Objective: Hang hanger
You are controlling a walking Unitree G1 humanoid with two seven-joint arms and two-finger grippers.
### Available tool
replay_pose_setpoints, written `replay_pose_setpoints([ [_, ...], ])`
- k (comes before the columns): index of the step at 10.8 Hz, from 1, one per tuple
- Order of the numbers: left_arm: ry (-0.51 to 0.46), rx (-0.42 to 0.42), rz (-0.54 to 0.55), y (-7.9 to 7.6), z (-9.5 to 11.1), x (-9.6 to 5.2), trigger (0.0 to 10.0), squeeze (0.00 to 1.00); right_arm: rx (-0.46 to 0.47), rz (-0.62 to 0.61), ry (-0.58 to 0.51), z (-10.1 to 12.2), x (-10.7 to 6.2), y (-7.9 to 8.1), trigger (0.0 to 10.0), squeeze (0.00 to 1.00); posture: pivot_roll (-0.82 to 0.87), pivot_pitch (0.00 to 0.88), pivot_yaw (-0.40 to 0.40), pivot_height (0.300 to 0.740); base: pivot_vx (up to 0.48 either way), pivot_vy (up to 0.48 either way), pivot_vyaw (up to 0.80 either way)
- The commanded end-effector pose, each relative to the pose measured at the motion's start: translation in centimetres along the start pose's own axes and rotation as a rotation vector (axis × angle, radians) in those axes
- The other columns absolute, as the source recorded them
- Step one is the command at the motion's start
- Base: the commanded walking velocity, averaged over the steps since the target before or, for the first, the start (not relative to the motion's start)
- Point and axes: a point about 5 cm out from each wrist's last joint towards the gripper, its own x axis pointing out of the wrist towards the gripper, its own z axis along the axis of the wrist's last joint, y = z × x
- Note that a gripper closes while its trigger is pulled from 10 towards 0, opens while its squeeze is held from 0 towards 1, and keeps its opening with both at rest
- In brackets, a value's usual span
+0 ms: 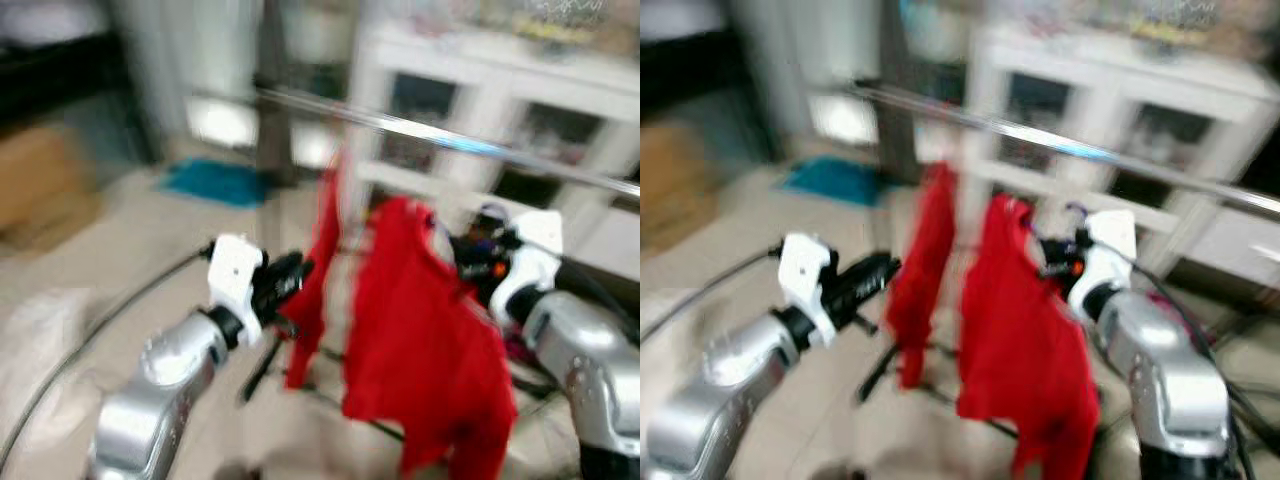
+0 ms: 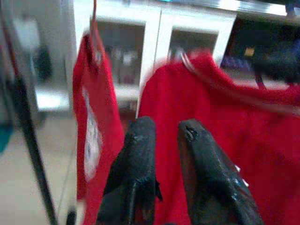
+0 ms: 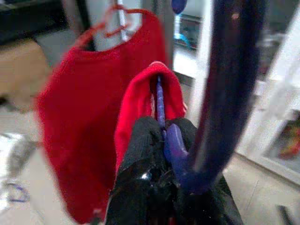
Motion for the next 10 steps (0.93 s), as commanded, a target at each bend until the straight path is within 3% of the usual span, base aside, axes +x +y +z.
replay_pose_setpoints([
  [1, -0.025, 0.03, 0.001, 0.2, 1.0, 0.3, 10.0, 0.0, -0.025, -0.003, -0.053, 0.7, -0.2, 0.3, 0.0, 0.0, 0.08, 0.024, -0.055, 0.74, 0.0, 0.0, 0.0],
  [5, -0.026, 0.032, 0.004, 0.5, 1.1, 0.2, 10.0, 0.0, -0.064, 0.017, -0.041, 0.2, -0.2, 1.4, 0.0, 0.0, 0.09, 0.026, -0.054, 0.74, 0.0, 0.0, 0.0],
  [10, -0.04, 0.034, 0.0, 0.6, 1.4, 0.8, 10.0, 0.0, -0.073, 0.003, -0.049, 0.4, -0.1, 1.4, 0.0, 0.0, 0.07, 0.018, -0.056, 0.74, -0.049, 0.0, 0.0],
])
